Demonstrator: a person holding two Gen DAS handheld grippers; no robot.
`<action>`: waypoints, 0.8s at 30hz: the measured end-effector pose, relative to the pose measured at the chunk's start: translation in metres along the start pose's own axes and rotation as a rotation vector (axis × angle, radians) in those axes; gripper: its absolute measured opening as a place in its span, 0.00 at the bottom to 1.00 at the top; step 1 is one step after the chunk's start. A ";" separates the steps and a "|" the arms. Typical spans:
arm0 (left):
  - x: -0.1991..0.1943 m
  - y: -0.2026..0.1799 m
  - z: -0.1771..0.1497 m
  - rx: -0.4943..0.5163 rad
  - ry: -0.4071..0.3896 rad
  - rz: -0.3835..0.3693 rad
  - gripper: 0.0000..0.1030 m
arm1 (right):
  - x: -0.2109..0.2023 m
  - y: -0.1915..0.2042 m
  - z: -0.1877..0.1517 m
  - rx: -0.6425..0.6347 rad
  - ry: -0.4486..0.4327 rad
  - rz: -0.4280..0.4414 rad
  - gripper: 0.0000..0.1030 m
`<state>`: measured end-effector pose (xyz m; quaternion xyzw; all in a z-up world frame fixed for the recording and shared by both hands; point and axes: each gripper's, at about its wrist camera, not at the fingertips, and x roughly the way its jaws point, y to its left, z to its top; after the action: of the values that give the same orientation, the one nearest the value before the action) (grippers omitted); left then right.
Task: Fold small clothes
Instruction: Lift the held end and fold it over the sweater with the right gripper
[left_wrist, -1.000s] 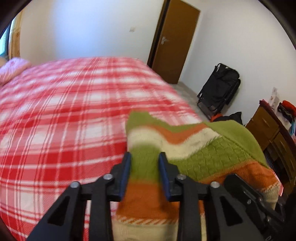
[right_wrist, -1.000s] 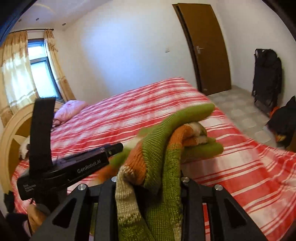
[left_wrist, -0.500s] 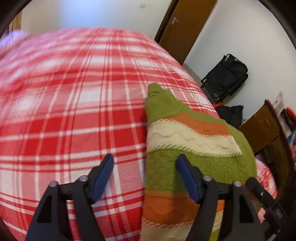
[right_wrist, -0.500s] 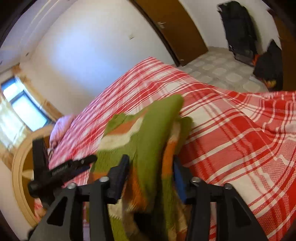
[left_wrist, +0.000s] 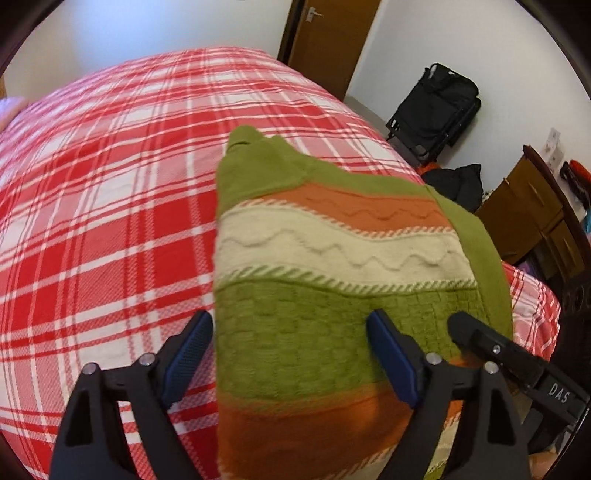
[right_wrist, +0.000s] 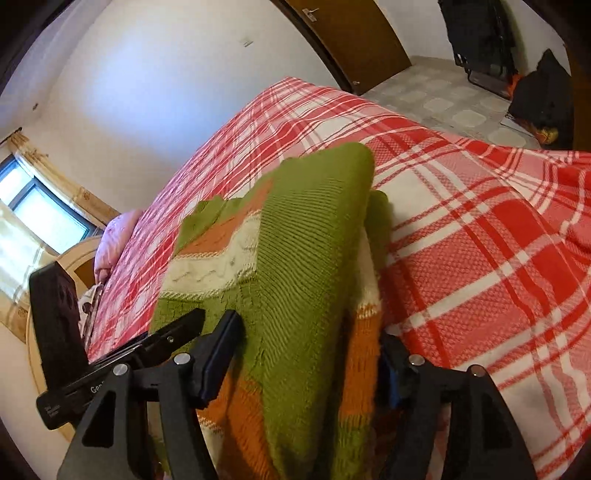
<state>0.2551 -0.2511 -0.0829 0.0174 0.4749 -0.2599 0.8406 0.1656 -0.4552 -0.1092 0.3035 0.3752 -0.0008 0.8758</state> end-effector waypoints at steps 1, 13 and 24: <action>-0.001 0.000 0.000 0.007 -0.003 0.005 0.75 | 0.001 0.003 0.000 -0.018 0.005 -0.006 0.65; -0.018 -0.024 0.003 0.114 -0.101 0.117 0.36 | -0.025 0.050 -0.008 -0.204 -0.123 -0.011 0.33; -0.032 -0.035 0.032 0.147 -0.223 0.160 0.29 | -0.051 0.060 0.003 -0.233 -0.311 -0.018 0.31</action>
<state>0.2514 -0.2766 -0.0325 0.0876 0.3554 -0.2265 0.9026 0.1449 -0.4194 -0.0418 0.1929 0.2355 -0.0123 0.9525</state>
